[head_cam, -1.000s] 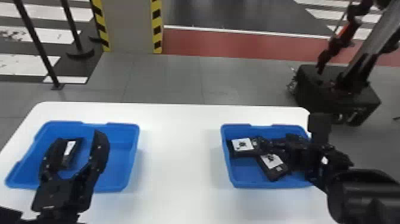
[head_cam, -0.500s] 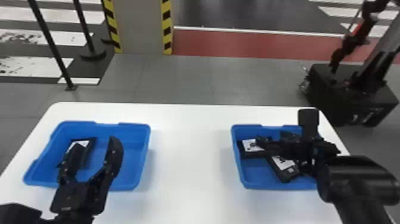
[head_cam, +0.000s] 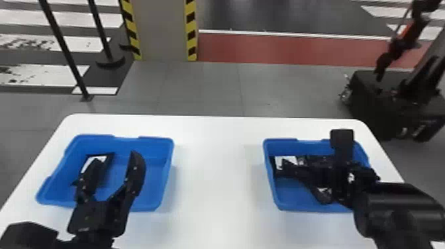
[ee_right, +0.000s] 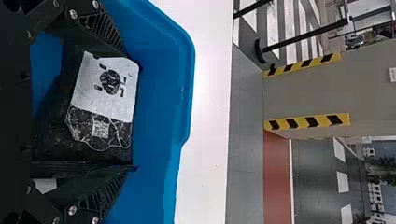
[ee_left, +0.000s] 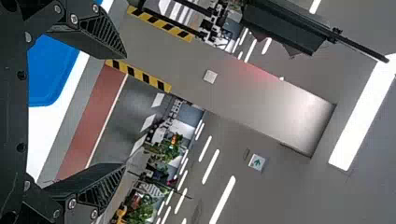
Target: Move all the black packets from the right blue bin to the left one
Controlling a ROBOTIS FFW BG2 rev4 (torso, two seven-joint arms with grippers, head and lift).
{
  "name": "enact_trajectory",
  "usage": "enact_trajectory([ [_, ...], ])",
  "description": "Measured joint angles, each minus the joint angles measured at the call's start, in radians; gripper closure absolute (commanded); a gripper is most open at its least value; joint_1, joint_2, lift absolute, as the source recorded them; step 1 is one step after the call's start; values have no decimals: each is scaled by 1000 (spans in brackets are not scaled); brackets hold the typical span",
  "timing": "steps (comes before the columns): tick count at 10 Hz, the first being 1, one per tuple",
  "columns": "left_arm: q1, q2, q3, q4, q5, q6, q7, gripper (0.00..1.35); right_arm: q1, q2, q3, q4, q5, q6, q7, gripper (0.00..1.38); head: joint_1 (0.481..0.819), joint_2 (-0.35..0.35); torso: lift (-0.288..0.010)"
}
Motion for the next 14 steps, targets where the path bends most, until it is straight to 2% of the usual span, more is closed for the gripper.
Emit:
enact_trajectory([
  [1,-2,0,-1,0,0,5,-1,213,3,3,0,0,7,14,-5,160,695,-33,-110],
  [2,-3,0,-2,0,0,11,-3,213,-2,4,0,19,9,24,-6,263,695,-35,-110],
  [3,-4,0,-3,0,0,17,-3,213,-3,4,2,27,8,41,-6,664,695,-38,-110],
  [4,-5,0,-3,0,1,21,-4,213,-2,6,7,27,8,54,-8,1130,695,-36,-110],
  [6,-7,0,-3,0,4,27,-5,213,43,11,11,-40,-17,46,-33,1157,695,-29,-110],
  [10,0,0,-3,0,21,27,-5,213,221,11,-6,-327,-95,81,-51,1173,695,-9,-110],
  [13,5,0,-5,0,33,28,-5,213,291,-2,-21,-424,-144,113,-61,1174,695,-13,-110],
  [14,3,0,-7,0,36,26,-5,213,331,-10,-23,-502,-171,151,-61,1174,695,-5,-110],
])
